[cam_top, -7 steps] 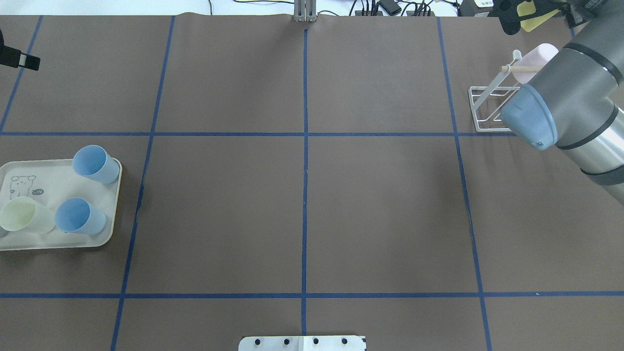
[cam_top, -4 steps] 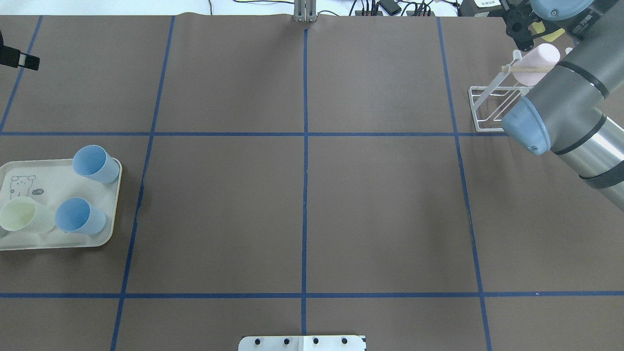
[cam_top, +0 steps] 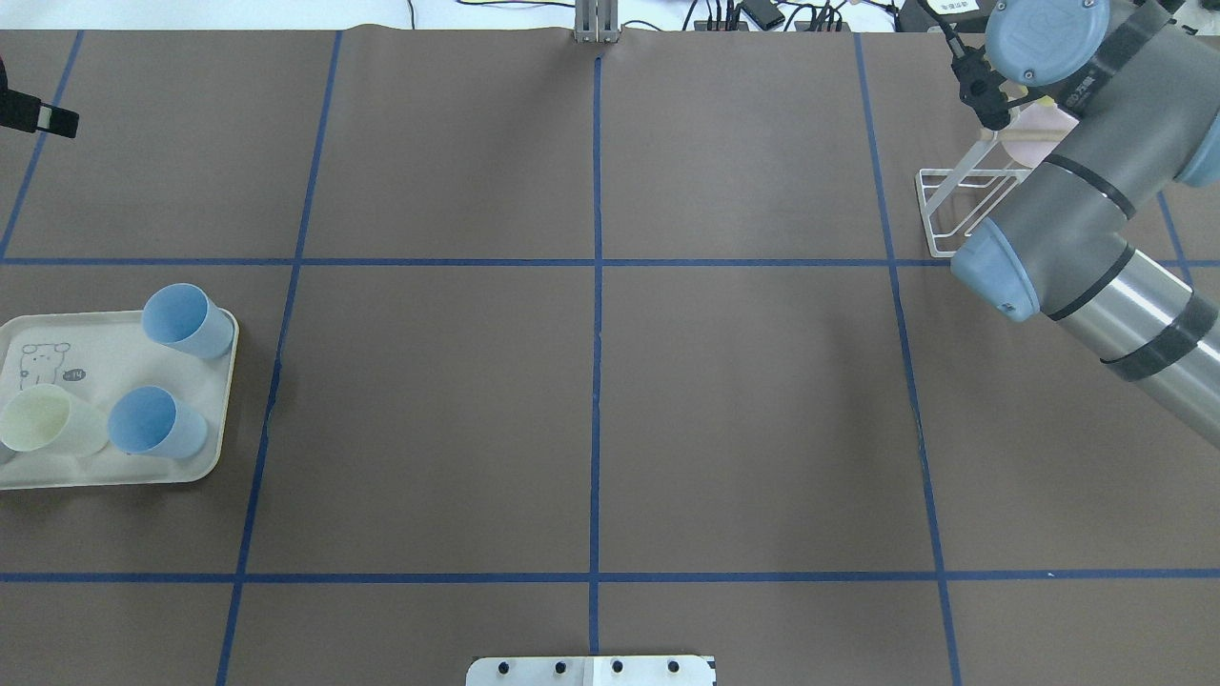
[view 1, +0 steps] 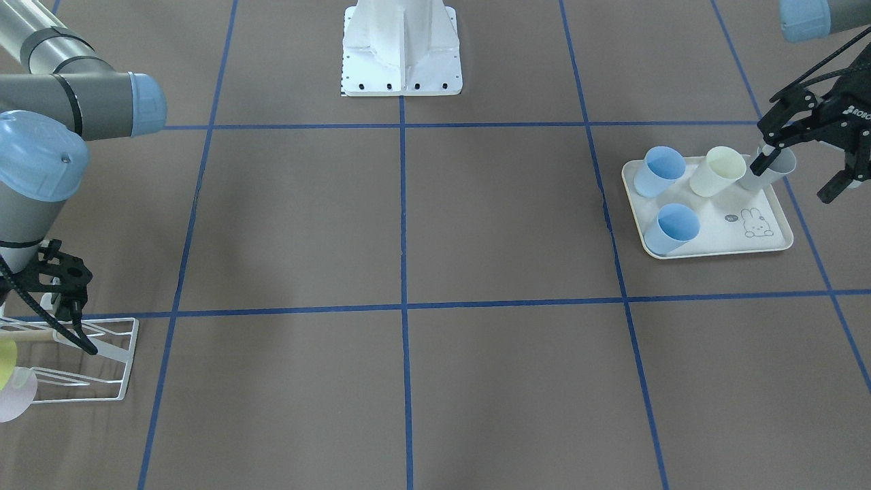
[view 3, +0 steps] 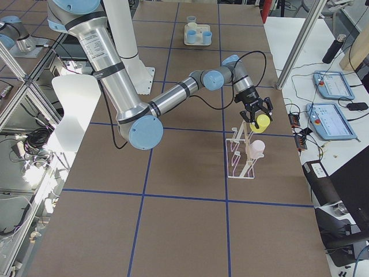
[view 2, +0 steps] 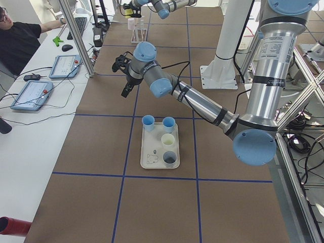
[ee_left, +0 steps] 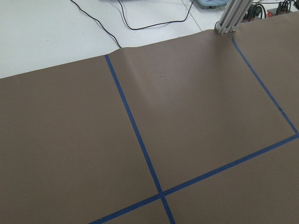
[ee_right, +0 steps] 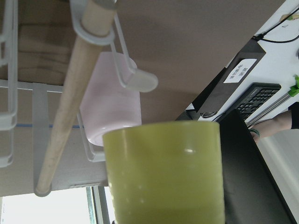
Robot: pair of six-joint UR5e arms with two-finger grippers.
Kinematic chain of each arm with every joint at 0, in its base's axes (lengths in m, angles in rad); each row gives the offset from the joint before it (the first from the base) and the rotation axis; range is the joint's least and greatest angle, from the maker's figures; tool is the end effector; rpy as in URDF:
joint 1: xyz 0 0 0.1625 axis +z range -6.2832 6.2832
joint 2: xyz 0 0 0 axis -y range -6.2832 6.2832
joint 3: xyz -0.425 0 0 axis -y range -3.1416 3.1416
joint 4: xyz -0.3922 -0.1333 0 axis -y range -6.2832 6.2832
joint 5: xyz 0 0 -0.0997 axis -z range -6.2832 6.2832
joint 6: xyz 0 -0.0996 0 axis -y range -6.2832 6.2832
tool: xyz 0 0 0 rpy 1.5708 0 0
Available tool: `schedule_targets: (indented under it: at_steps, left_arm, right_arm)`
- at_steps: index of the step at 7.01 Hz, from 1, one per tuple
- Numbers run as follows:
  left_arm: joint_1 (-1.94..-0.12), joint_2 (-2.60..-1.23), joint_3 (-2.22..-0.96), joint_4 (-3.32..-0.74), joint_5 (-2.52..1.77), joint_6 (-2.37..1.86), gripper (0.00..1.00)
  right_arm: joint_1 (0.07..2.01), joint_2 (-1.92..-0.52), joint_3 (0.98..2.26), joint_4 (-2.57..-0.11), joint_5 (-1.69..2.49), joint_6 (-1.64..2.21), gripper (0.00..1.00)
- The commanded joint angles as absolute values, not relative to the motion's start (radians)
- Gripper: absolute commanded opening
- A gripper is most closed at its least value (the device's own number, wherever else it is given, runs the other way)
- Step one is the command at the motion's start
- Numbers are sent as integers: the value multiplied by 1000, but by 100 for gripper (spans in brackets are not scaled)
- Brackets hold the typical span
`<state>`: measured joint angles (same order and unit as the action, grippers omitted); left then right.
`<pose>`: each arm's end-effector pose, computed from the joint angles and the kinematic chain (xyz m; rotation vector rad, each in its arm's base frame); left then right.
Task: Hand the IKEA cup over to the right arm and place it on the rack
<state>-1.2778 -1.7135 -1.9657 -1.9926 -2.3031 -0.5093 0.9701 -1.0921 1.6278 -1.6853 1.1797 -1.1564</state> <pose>0.0849 -0.5125 0.3432 0.5762 0.9734 0.1582 -0.2327 -0.6426 0.3828 0.3304 0.5443 -1.6229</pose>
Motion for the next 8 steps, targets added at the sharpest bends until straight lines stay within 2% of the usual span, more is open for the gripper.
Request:
schedule_targets:
  at_steps: [1, 5, 8]
  left_arm:
    - [-1278, -1713, -1965, -1993, -2303, -511, 100]
    - [-1278, -1713, -1965, -1993, -2303, -511, 100]
    - [-1278, -1713, -1967, -1993, -2303, -511, 100]
  right_arm:
    - [953, -1094, 1605, -1684, 1167, -1146, 26]
    - [933, -1088, 1569, -1683, 1154, -1126, 29]
    - [913, -1094, 1491, -1570, 1121, -1123, 40]
